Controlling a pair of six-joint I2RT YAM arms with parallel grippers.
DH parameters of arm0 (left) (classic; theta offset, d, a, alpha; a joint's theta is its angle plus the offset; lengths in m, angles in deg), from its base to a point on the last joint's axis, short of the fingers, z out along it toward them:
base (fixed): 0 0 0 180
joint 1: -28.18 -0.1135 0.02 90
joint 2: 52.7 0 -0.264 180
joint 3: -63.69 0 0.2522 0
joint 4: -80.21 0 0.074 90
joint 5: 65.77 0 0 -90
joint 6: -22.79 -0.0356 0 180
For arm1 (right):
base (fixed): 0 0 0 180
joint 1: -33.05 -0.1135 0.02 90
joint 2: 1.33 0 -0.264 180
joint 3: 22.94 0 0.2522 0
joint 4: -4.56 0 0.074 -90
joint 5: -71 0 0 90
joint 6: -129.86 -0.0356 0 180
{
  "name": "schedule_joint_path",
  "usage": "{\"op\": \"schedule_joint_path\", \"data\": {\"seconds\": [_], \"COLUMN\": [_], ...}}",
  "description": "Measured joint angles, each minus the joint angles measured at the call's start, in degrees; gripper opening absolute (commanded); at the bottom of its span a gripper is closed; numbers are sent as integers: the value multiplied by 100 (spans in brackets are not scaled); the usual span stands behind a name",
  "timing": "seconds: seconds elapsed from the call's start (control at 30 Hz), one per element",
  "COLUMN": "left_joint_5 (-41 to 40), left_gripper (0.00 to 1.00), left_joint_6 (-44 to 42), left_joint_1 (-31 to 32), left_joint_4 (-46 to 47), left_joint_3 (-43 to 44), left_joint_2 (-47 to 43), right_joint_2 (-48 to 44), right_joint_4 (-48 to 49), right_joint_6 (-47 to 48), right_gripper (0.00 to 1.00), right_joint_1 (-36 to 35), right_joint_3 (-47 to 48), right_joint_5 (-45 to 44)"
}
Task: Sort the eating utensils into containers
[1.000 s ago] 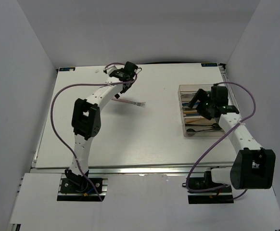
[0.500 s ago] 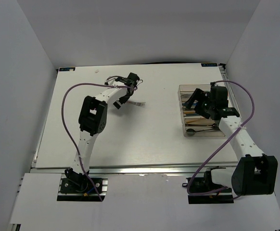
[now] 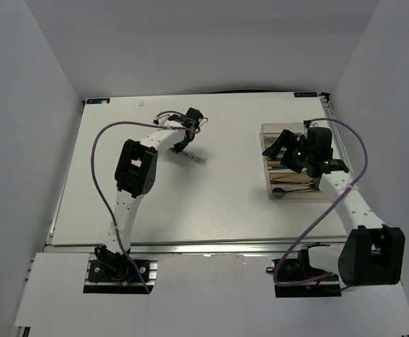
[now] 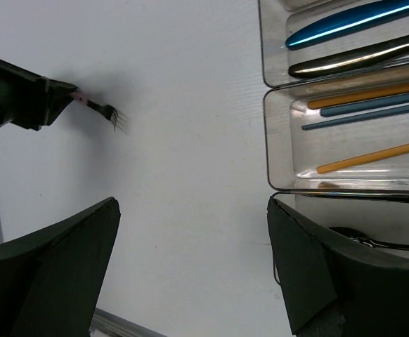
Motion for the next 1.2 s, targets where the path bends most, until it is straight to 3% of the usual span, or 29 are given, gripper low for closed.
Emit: {"op": "schedule_joint_path", "data": {"seconds": [0.07, 0.23, 0.43, 0.63, 0.87, 1.0, 1.2], "left_joint_5": [70, 319, 1543, 3390, 5204, 5864, 6293], "left_gripper": [14, 0, 0, 0, 0, 0, 0], "left_joint_6": [-201, -811, -1759, -3040, -4120, -4288, -4378], "left_joint_1": [-2, -20, 94, 575, 1585, 1665, 1663], "left_joint_4": [208, 1355, 3314, 4242, 5455, 6081, 6435], "left_joint_3": [-234, -1414, -3982, -4671, -5440, -5792, -5831], "left_joint_2": [-125, -758, -2363, -2855, -3729, -4074, -4070], "right_joint_2": [-28, -184, -116, 444, 529, 367, 201], "right_joint_4": [83, 518, 1353, 2181, 2706, 2647, 2662], "right_joint_6": [-66, -243, -413, -643, -1829, -2437, -2892], "right_gripper": [89, 89, 89, 86, 81, 76, 71], "right_joint_1": [0, 0, -50, -549, -839, -946, -1071], "right_joint_3": [-57, -304, -835, -1117, -1620, -1853, -1919], "right_joint_5": [166, 704, 1685, 2295, 1460, 595, 118]}}
